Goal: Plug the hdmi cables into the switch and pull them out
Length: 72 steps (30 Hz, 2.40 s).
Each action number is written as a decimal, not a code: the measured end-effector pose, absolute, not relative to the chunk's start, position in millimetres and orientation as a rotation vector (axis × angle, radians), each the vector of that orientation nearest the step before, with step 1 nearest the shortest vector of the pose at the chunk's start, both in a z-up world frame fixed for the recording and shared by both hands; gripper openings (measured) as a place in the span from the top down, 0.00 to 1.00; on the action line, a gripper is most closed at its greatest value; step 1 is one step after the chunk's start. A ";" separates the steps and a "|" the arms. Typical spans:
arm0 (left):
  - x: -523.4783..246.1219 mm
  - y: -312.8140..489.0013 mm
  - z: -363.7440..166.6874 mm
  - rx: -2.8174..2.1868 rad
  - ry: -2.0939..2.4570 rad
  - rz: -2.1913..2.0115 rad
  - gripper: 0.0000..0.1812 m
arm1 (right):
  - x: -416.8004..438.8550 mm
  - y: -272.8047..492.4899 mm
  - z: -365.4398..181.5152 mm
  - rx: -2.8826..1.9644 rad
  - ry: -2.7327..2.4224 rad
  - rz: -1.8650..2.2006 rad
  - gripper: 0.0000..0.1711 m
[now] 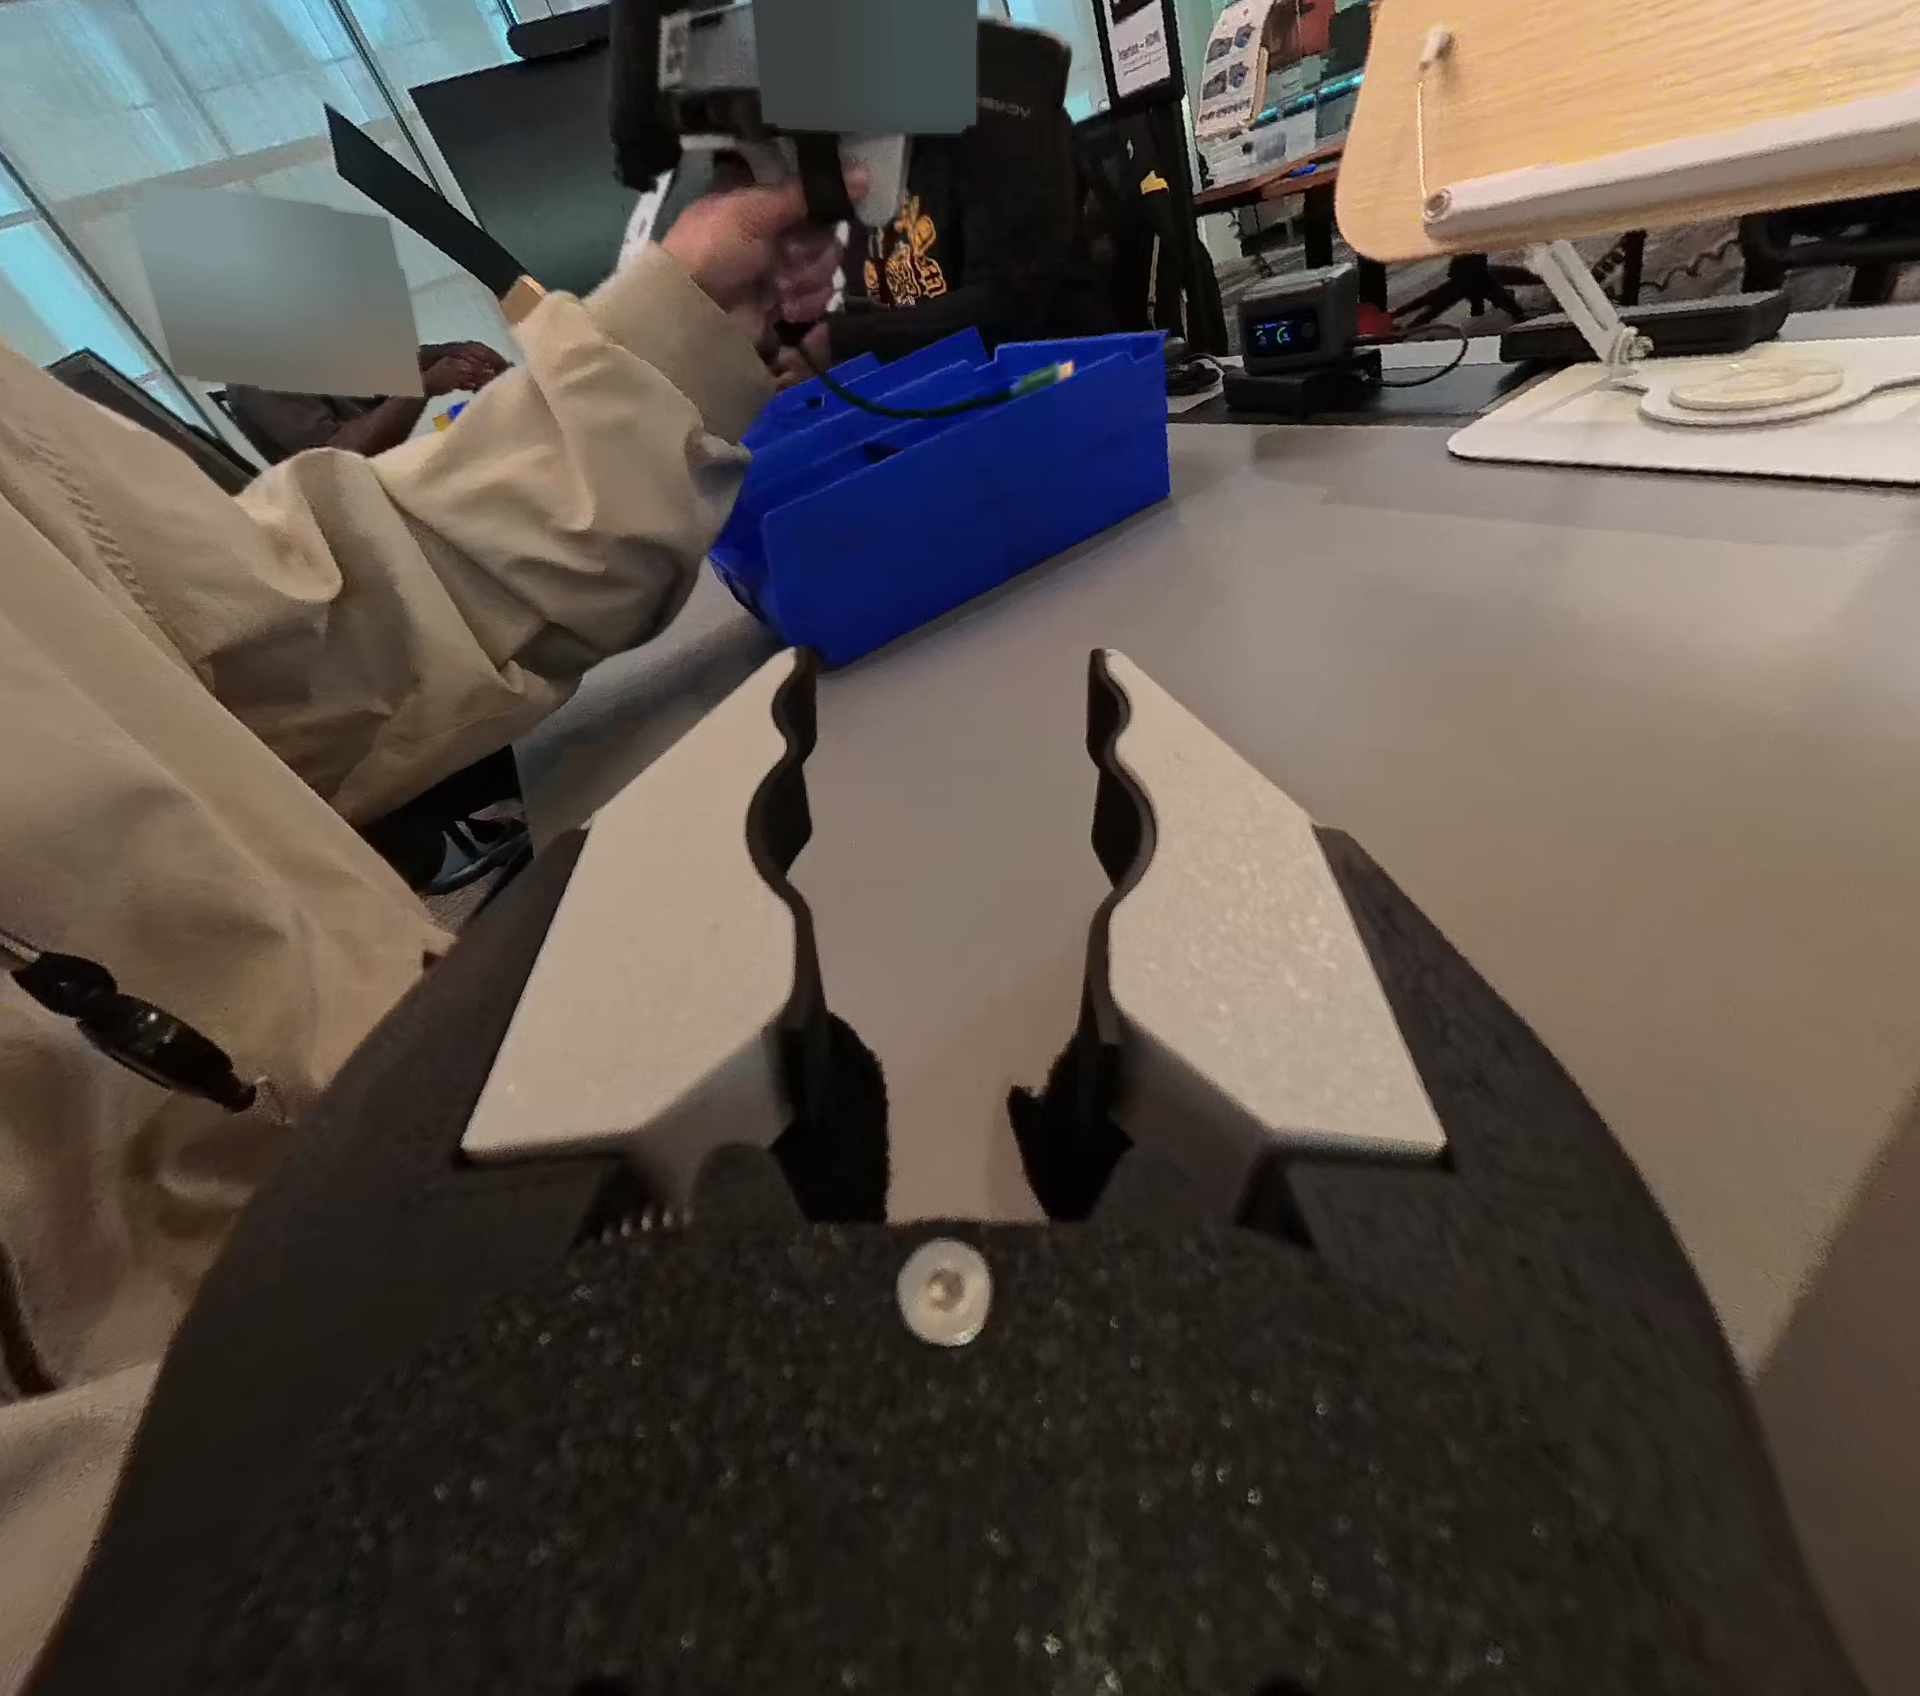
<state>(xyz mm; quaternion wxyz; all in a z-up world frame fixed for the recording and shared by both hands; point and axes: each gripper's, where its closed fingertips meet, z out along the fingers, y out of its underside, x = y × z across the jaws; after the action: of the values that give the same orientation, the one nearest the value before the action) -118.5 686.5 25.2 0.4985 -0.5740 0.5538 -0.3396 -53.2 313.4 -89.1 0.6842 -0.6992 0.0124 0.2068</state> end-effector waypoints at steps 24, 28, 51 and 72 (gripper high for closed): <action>-45.6 413.3 10.4 -0.208 1.734 -0.190 0.92 | -27.9 404.8 9.3 -1.588 -0.754 -0.344 0.78; -44.9 421.5 -10.2 -0.251 1.740 -0.147 0.92 | -30.4 416.2 -12.0 -1.516 -0.816 -0.523 0.91; -63.3 422.7 -115.8 -1.379 1.539 -1.050 0.91 | -46.5 440.3 -141.1 -1.556 -0.761 -0.636 0.93; -64.8 428.1 -137.0 -1.485 1.494 -0.970 0.88 | -45.1 443.3 -147.9 -1.591 -0.738 -0.751 0.93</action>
<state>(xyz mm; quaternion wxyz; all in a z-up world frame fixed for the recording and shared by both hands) -64.8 428.1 -137.0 0.3997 -0.5870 0.5905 -0.3835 -45.1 443.3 -147.9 0.5784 -0.6803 -0.3154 -0.3211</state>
